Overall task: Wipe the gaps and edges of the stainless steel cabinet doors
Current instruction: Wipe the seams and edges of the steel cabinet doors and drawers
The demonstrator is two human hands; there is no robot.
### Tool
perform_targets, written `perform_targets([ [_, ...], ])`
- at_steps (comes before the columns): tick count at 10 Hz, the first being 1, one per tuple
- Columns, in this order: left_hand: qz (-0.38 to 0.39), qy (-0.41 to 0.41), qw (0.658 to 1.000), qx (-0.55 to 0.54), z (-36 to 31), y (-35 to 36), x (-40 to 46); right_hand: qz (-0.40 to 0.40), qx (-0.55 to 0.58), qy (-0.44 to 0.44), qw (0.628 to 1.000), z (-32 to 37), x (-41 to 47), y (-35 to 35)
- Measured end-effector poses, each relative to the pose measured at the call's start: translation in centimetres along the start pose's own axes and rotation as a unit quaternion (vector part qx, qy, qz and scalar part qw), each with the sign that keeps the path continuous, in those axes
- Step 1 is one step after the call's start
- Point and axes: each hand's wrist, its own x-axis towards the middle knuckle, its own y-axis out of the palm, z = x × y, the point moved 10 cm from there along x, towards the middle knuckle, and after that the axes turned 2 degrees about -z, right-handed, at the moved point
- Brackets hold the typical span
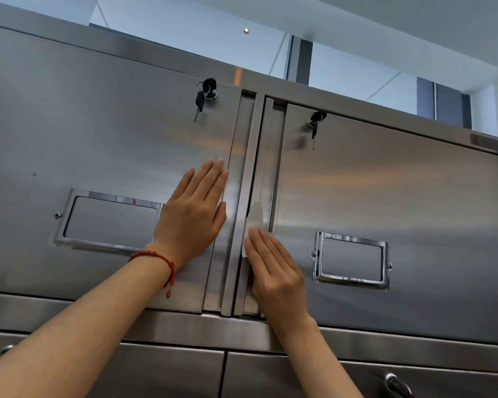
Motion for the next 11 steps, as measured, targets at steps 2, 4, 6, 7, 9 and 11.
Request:
perform_targets([
  [2, -0.004, 0.002, 1.0, 0.0, 0.0, -0.1, 0.0, 0.012, 0.015, -0.004, 1.0, 0.3, -0.6, -0.3],
  [4, -0.005, 0.003, 1.0, -0.001, 0.0, -0.1, -0.1, 0.009, 0.013, 0.002, 1.0, 0.0, -0.1, -0.2],
  [6, 0.003, 0.001, 1.0, -0.01, -0.1, -0.1, 0.0, -0.001, 0.02, 0.01, 1.0, 0.7, -1.6, -0.7],
  [7, 0.003, -0.002, 1.0, -0.013, 0.0, -0.2, -0.1, 0.003, 0.016, 0.009, 1.0, 0.6, -1.3, -0.5],
  [9, 0.003, -0.001, 1.0, -0.013, -0.1, -0.3, -0.1, -0.009, 0.015, 0.032, 0.999, 0.7, -1.5, -0.5],
  [11, 0.009, -0.004, 1.0, -0.015, 0.0, -0.2, -0.1, -0.017, 0.008, 0.03, 0.999, 0.8, -1.6, -0.7],
])
